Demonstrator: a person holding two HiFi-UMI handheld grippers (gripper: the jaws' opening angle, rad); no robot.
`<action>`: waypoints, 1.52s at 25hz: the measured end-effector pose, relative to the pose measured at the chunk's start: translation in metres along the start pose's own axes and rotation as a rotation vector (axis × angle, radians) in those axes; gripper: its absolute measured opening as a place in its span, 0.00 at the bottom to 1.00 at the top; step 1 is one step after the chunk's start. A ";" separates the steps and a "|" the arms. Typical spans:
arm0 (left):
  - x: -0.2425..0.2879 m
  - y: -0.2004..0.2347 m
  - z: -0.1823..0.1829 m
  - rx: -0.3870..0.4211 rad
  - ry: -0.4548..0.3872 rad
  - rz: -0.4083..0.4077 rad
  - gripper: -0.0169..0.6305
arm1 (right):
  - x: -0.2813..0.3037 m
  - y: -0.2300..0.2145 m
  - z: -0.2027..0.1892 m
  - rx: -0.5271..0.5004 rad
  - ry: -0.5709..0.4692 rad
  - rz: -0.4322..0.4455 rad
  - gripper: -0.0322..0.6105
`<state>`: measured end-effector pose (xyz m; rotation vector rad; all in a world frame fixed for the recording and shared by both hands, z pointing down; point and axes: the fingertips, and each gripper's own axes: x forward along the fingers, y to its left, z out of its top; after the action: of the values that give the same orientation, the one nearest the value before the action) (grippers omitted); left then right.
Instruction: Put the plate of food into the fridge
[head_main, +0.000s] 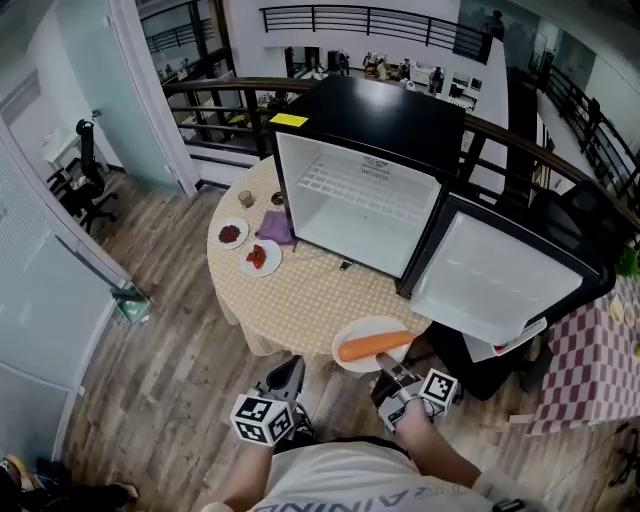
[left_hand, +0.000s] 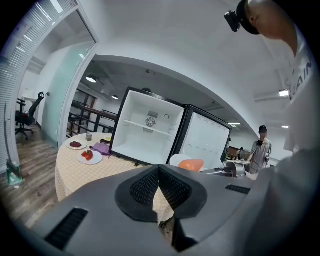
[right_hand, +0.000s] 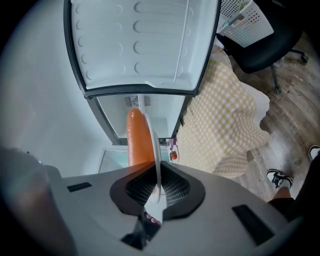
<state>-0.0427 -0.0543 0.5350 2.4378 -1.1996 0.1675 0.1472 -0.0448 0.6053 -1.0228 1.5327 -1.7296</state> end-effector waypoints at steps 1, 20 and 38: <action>0.003 0.009 0.003 0.006 0.006 -0.009 0.04 | 0.009 0.002 -0.002 0.003 -0.009 0.000 0.11; 0.028 0.139 0.044 0.053 0.070 -0.143 0.04 | 0.122 0.027 -0.022 0.015 -0.192 -0.002 0.11; 0.121 0.101 0.066 0.130 0.123 -0.191 0.04 | 0.123 0.011 0.035 0.067 -0.194 -0.010 0.11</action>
<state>-0.0513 -0.2250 0.5418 2.5956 -0.9233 0.3431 0.1124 -0.1678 0.6148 -1.1298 1.3416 -1.6251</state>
